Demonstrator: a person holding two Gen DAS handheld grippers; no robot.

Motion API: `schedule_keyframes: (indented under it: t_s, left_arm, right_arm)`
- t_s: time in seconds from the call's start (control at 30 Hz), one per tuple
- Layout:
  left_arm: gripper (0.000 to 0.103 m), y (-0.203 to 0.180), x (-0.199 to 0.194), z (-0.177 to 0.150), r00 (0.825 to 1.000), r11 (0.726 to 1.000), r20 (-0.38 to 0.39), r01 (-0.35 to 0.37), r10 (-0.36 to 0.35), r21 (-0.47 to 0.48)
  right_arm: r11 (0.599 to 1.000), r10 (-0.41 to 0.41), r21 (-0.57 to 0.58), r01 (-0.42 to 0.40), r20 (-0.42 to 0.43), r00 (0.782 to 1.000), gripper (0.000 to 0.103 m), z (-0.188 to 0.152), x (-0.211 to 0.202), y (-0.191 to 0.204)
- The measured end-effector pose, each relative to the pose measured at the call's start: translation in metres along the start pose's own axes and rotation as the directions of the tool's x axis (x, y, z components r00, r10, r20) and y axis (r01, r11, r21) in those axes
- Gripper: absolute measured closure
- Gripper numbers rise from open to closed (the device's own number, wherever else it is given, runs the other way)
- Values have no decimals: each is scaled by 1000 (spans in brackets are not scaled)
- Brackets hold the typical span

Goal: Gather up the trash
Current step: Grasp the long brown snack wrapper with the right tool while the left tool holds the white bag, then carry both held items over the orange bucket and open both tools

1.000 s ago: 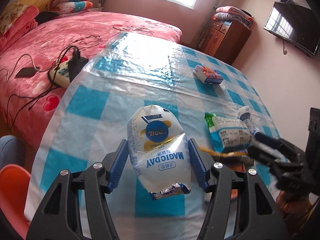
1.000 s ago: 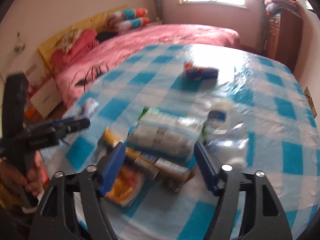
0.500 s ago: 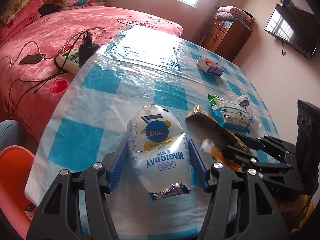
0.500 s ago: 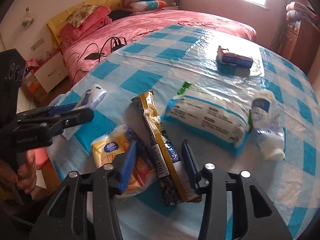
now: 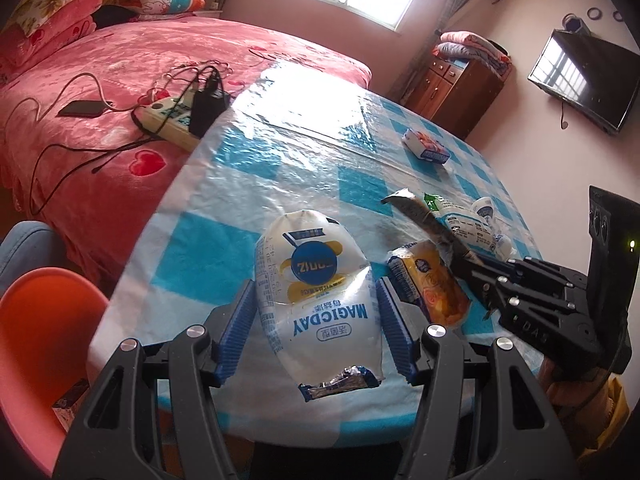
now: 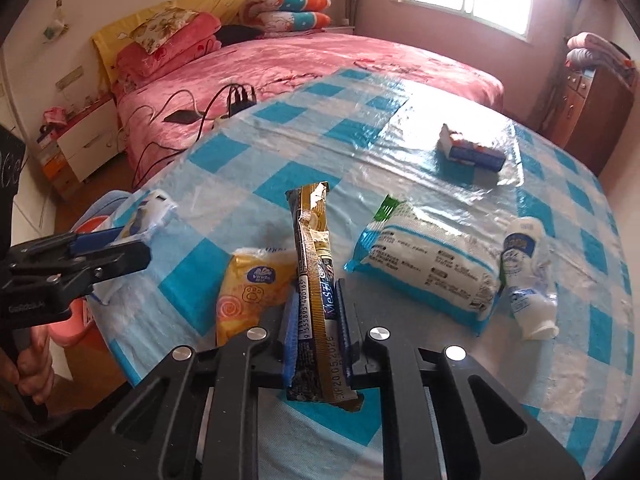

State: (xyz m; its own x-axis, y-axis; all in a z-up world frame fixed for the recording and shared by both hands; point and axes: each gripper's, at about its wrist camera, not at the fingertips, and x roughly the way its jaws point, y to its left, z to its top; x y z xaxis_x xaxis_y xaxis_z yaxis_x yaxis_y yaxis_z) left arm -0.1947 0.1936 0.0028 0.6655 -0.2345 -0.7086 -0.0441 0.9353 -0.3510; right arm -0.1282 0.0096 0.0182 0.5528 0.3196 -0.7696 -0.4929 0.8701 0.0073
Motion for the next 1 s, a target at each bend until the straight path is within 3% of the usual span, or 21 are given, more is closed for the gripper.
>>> schedule_keyframes:
  t_s: [0.2, 0.37, 0.63, 0.87, 1.0]
  left_arm:
    - [42, 13, -16, -5, 1000, 1000, 28, 4, -3, -18]
    - [42, 25, -30, -11, 999, 999, 51, -5, 7, -41]
    - [42, 67, -56, -25, 995, 991, 70, -65, 73, -120]
    - [42, 119, -74, -47, 984, 963, 48, -159, 173, -217]
    - [42, 149, -79, -60, 974, 937, 24, -211, 227, -278]
  right_arm:
    - [1000, -24, -2, 24, 38, 999, 85, 10, -16, 8]
    - [999, 32, -16, -31, 49, 998, 85, 21, -24, 27]
    - [979, 188, -82, -186, 20, 982, 85, 39, -15, 85]
    - [916, 375, -124, -381, -70, 924, 85, 53, 7, 154]
    - [879, 442, -144, -455, -116, 890, 85, 59, 19, 191]
